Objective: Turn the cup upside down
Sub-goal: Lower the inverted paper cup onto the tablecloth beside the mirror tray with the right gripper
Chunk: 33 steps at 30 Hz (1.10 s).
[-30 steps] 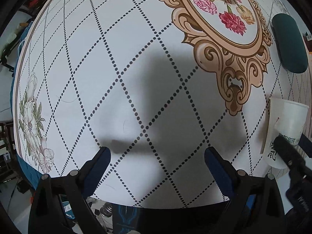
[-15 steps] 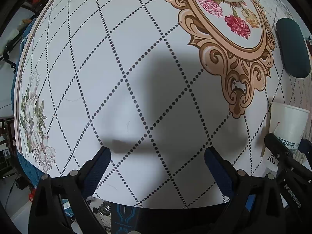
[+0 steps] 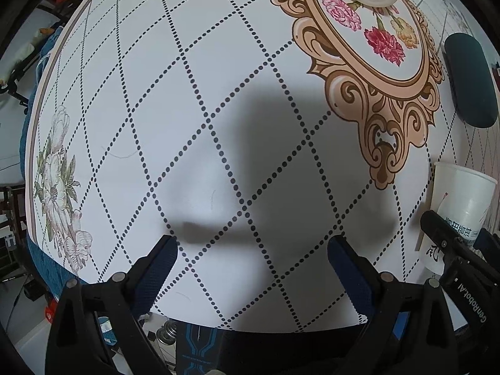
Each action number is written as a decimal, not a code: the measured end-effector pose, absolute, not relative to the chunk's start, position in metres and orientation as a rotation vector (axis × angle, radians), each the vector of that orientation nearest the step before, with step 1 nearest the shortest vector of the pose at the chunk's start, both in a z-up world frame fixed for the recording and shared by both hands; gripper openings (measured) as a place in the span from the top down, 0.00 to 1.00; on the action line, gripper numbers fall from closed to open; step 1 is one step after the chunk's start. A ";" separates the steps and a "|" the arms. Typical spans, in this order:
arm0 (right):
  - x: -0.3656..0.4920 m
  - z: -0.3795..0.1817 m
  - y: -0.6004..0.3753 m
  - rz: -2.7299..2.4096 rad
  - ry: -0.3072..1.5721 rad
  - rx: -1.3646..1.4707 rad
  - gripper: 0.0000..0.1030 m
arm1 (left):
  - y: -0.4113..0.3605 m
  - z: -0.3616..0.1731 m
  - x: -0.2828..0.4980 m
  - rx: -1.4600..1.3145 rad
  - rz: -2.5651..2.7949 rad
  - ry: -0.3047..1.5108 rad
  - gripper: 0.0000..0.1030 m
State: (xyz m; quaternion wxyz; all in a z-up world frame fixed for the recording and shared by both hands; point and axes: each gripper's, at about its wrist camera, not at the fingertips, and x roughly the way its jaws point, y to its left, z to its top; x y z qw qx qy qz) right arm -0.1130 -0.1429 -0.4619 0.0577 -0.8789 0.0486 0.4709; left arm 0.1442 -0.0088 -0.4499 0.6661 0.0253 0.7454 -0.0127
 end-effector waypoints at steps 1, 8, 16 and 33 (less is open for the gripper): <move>-0.113 -0.462 -0.140 1.418 0.169 -2.652 0.39 | -0.008 -0.449 0.144 0.058 -0.028 1.682 0.04; -0.114 -0.457 -0.126 1.376 0.246 -2.610 0.39 | -0.001 -0.442 0.143 0.063 -0.017 1.677 0.04; -0.104 -0.448 -0.090 1.285 0.652 -2.401 0.39 | 0.006 -0.426 0.146 0.072 -0.008 1.661 0.04; -0.001 -0.444 -0.067 0.940 1.601 -1.520 0.39 | 0.017 -0.411 0.157 0.081 -0.004 1.654 0.05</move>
